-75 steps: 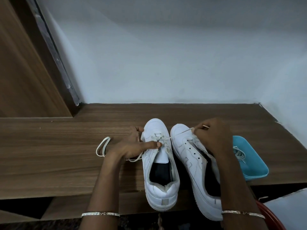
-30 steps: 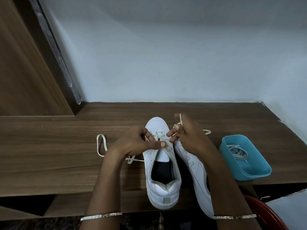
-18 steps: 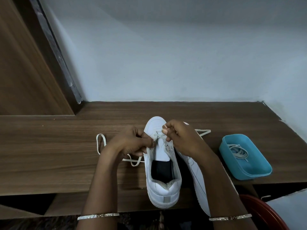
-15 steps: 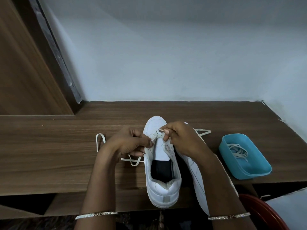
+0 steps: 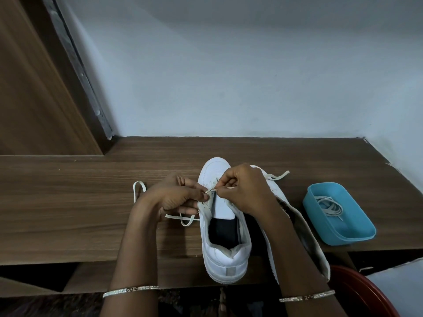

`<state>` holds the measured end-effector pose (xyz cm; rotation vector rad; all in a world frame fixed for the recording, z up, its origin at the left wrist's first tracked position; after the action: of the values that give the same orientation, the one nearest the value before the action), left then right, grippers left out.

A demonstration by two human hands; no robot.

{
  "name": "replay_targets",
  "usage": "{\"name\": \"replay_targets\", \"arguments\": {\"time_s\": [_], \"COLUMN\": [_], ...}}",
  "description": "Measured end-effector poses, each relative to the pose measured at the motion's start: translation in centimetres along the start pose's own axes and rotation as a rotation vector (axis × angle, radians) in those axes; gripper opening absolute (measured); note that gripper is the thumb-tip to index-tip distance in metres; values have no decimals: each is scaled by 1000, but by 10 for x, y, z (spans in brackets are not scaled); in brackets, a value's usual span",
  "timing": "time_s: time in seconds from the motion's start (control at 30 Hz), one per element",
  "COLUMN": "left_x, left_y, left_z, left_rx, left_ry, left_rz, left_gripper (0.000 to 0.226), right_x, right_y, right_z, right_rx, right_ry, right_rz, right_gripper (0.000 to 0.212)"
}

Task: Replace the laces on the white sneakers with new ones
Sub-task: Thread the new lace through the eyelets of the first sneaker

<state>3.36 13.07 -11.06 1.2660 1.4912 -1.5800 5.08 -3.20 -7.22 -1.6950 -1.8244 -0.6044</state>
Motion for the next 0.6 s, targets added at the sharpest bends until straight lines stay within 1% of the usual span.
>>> {"name": "replay_targets", "arguments": {"time_s": [0.1,0.23,0.47,0.6], "left_x": [1,1,1,2], "left_y": [0,0,0,1], "left_z": [0,-1,0,1], "left_rx": [-3,5,30,35], "left_ry": [-8,-3,-63,-73], "left_rz": [-1,17,43,38], "left_gripper": [18,19,12,14], "right_x": [0,-5,-13,-15], "right_y": [0,2,3,2], "right_z": [1,1,4,8], "right_rx": [-3,7,50,64], "right_ry": [-94,-95,49,132], "right_rz": [-20,-24,64,94], "right_gripper": [10,11,6,3]}}
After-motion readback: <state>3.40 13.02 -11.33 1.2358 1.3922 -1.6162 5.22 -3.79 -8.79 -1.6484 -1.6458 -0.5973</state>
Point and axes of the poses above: each hand's wrist, its own y-axis towards the middle knuckle, its own z-axis out of the palm, x = y × z, the point moved 6 cm from there along y, towards the middle knuckle, and after that the axes turned 8 degrees about z, right-handed, at the moved point
